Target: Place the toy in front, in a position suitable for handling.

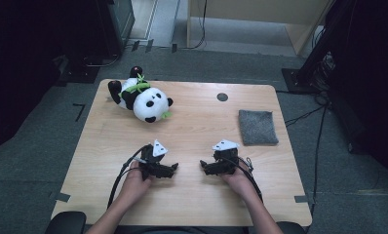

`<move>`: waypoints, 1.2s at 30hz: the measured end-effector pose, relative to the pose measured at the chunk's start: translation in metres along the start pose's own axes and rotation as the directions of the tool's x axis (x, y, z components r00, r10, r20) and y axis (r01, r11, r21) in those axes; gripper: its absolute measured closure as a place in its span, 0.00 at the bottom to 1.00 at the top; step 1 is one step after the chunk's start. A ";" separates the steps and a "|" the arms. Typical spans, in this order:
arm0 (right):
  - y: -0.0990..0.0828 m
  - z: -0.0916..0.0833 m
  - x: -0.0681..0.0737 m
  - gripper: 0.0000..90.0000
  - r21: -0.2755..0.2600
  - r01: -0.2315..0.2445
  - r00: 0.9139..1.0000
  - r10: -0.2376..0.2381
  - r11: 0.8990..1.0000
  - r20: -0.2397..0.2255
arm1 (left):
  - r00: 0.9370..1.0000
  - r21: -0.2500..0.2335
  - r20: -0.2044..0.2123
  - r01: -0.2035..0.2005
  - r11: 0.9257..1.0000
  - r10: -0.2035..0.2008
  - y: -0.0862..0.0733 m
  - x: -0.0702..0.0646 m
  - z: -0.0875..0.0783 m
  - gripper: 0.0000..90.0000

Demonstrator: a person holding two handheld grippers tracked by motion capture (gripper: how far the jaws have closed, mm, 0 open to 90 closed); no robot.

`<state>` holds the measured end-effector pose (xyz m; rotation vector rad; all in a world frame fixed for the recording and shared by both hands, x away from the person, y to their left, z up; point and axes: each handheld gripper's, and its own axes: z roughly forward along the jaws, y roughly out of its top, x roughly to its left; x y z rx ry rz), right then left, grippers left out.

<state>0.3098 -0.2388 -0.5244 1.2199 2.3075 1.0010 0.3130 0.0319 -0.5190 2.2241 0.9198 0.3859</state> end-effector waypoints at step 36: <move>0.000 -0.006 0.000 0.15 0.014 0.000 1.000 0.000 1.000 -0.006 | 0.998 -0.004 0.055 0.025 1.000 -0.025 0.002 0.018 -0.010 0.29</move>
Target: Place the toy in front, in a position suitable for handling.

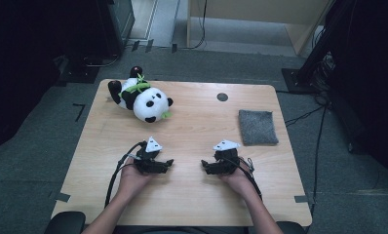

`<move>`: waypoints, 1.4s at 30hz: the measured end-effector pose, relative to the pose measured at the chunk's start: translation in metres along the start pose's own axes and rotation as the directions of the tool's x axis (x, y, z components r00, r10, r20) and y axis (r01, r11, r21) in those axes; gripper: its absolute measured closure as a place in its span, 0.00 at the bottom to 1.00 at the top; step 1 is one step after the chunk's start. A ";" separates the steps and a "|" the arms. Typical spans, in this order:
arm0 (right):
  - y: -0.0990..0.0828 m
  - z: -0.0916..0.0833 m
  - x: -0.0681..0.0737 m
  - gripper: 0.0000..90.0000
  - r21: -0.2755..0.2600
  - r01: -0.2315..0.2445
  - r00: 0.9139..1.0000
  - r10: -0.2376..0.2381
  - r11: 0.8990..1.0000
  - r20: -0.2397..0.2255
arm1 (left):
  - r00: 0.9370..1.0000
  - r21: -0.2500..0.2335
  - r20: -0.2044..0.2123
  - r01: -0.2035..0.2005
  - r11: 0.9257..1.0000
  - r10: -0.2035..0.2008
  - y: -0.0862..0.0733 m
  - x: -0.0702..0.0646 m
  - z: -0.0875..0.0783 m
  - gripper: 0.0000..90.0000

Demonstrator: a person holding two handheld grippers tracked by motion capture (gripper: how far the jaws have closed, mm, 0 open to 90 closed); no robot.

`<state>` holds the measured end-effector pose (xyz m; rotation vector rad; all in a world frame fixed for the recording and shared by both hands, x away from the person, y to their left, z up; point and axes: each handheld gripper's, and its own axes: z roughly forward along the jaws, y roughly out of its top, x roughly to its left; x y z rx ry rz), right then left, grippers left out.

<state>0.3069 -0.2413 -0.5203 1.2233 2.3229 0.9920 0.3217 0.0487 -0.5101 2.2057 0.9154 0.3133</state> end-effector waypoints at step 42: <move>-0.010 -0.005 0.000 0.11 -0.030 0.009 1.000 -0.009 1.000 -0.001 | 0.999 -0.032 0.028 0.031 0.999 -0.030 0.067 0.073 -0.034 0.36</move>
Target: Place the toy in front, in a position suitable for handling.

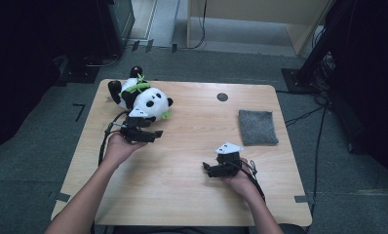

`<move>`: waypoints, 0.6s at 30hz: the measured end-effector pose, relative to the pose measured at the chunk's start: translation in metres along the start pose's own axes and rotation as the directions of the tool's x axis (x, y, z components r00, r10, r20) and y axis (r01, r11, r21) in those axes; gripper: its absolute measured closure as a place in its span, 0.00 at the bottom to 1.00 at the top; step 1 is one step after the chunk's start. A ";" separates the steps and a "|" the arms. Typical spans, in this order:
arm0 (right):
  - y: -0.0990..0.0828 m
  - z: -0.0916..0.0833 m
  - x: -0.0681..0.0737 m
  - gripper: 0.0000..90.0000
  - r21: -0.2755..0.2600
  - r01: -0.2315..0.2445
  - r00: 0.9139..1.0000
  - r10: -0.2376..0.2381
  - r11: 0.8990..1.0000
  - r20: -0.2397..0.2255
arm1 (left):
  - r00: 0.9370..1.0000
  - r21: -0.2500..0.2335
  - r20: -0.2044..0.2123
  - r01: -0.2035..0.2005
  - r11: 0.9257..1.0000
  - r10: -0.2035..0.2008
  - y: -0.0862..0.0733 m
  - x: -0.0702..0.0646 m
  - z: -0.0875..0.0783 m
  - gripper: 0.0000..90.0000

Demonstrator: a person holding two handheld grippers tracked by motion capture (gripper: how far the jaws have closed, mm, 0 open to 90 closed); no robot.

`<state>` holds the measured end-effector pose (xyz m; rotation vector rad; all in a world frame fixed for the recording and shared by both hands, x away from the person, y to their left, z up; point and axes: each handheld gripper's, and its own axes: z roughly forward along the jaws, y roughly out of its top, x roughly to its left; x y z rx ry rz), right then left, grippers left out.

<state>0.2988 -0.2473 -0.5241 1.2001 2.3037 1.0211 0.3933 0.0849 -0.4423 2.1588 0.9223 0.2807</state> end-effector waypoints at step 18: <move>0.000 0.000 0.001 0.11 0.003 -0.005 1.000 0.005 1.000 0.000 | 0.999 -0.001 -0.048 0.016 1.000 -0.016 0.041 0.040 -0.007 0.36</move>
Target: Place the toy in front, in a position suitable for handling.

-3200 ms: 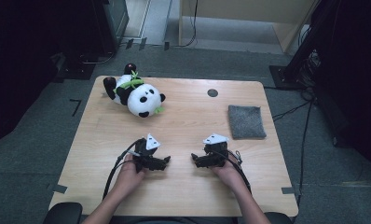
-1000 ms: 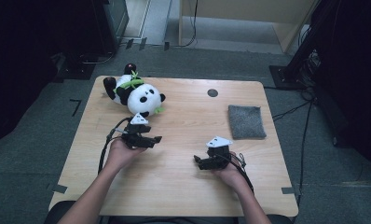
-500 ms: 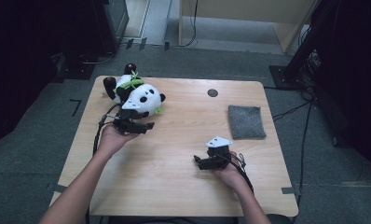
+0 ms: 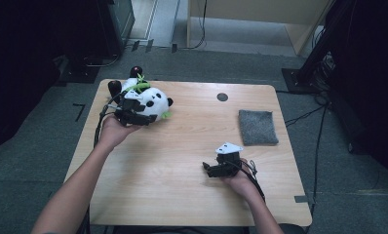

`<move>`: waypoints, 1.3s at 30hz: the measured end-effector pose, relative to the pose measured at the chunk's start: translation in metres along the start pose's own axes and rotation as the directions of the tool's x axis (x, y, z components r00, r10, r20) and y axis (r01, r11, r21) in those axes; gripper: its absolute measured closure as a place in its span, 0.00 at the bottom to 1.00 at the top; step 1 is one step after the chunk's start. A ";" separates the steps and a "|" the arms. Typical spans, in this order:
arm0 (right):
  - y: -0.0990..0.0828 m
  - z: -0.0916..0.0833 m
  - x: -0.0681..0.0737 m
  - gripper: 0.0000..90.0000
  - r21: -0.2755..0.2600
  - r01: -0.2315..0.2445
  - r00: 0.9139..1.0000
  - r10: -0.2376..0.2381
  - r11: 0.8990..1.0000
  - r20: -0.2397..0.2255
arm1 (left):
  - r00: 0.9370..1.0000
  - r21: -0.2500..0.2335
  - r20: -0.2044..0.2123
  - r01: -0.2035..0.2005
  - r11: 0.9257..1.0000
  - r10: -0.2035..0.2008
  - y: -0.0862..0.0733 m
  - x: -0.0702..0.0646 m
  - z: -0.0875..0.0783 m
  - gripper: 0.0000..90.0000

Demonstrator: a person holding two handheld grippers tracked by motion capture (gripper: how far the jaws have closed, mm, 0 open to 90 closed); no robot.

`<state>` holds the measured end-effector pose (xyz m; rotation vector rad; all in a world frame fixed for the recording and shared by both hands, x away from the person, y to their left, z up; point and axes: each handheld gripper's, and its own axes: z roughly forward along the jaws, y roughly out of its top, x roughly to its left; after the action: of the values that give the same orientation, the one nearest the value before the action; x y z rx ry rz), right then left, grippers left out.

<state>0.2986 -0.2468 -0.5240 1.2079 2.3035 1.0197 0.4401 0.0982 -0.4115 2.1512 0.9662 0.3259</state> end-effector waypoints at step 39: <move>0.001 0.001 0.001 0.10 0.001 -0.006 1.000 0.006 1.000 0.004 | 0.988 0.068 -0.157 0.017 0.998 -0.006 0.055 0.089 0.017 0.48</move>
<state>0.2991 -0.2456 -0.5240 1.2175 2.2991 1.0178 0.5392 0.1299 -0.3895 2.2069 1.0915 0.4678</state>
